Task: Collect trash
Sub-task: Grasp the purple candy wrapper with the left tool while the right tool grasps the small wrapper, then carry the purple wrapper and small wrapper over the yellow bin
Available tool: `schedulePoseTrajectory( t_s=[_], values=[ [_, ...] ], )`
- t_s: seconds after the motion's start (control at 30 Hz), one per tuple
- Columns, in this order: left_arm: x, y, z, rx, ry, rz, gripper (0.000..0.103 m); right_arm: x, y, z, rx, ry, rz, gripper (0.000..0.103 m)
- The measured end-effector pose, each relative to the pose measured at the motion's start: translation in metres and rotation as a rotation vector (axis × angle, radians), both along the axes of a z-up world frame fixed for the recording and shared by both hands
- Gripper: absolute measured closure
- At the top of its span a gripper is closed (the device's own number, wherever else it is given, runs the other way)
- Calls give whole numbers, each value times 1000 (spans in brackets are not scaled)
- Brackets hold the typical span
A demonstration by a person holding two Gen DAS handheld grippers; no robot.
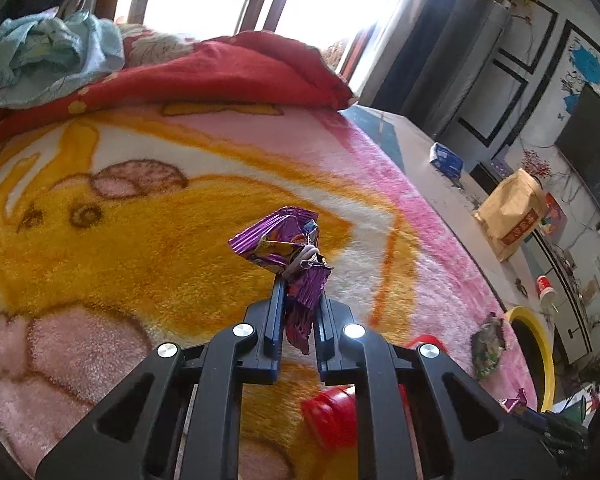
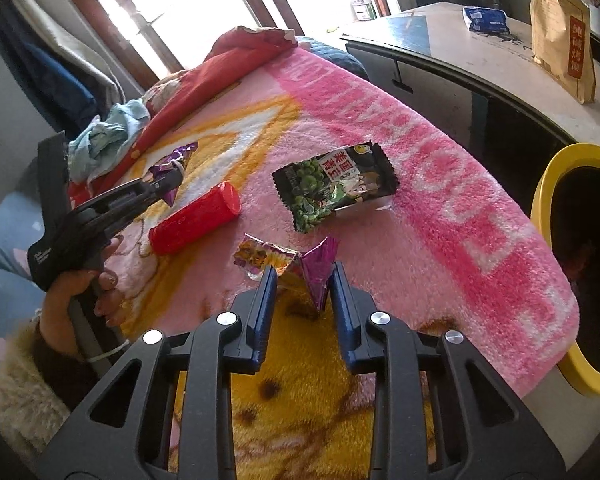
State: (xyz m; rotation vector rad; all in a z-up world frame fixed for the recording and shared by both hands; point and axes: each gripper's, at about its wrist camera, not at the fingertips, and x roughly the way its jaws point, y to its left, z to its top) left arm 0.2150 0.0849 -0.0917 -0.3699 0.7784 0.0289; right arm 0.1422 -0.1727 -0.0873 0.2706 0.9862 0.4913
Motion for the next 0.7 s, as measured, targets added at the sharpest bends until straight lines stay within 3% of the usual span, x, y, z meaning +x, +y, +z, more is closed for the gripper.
schedulePoseTrajectory(
  t_s=[0.43, 0.53, 0.7],
  values=[
    [-18, -48, 40, -11, -107, -128, 90, 1, -33, 26, 8, -75, -69, 82],
    [-21, -59, 46, -16, -121, -161, 90, 3, -46, 30, 13, -83, -97, 91],
    [-25, -78, 52, -18, -137, -213, 90, 6, -68, 33, 13, -95, -150, 91]
  ],
)
